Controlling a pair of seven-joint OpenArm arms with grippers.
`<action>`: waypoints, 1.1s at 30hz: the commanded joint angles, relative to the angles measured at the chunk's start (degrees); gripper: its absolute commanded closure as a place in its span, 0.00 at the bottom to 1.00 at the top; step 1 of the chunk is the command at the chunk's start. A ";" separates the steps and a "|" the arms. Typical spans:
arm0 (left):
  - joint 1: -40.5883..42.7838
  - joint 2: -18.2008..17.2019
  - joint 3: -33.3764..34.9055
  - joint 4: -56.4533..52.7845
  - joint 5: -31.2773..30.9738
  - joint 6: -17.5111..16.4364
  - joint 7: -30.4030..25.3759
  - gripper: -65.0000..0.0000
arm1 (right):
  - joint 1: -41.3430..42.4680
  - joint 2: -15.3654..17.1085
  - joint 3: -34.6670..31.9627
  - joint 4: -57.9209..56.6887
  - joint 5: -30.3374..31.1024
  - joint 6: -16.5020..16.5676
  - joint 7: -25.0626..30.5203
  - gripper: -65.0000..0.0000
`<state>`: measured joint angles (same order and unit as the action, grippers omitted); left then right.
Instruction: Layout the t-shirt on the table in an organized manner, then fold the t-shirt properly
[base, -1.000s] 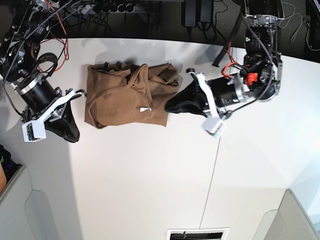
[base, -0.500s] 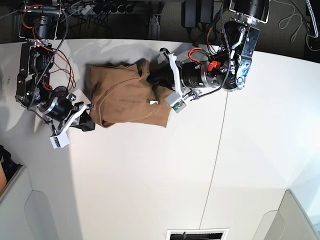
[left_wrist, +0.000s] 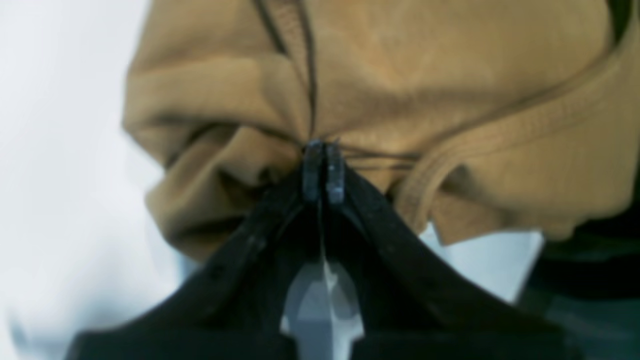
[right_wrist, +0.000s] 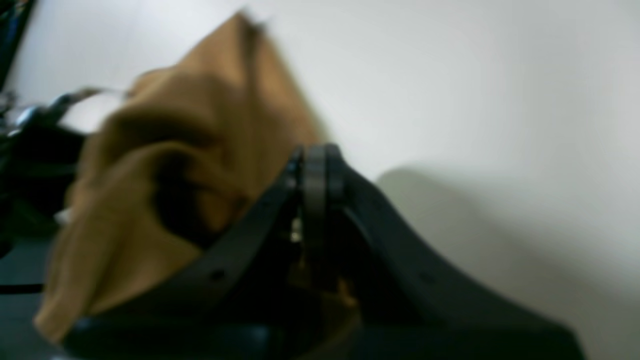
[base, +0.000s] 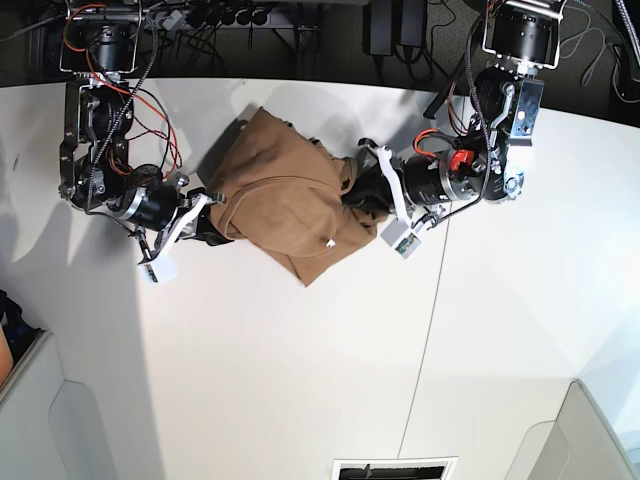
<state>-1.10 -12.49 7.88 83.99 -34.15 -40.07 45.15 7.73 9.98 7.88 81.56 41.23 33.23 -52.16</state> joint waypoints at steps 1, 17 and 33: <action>-2.43 0.52 0.39 -0.77 0.79 0.07 -0.79 1.00 | -0.15 0.61 0.24 1.05 1.49 0.61 0.72 1.00; -12.87 0.85 -1.75 -3.30 -8.90 0.07 6.43 1.00 | -9.51 -4.28 4.81 13.60 3.26 1.18 -0.66 1.00; 16.17 -4.81 -19.47 23.41 -17.46 0.07 18.14 1.00 | -22.53 6.40 24.02 21.11 13.97 1.60 -7.78 1.00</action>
<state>15.75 -16.58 -11.33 106.32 -50.48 -39.70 64.20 -15.18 15.99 31.88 101.56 53.41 34.35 -60.95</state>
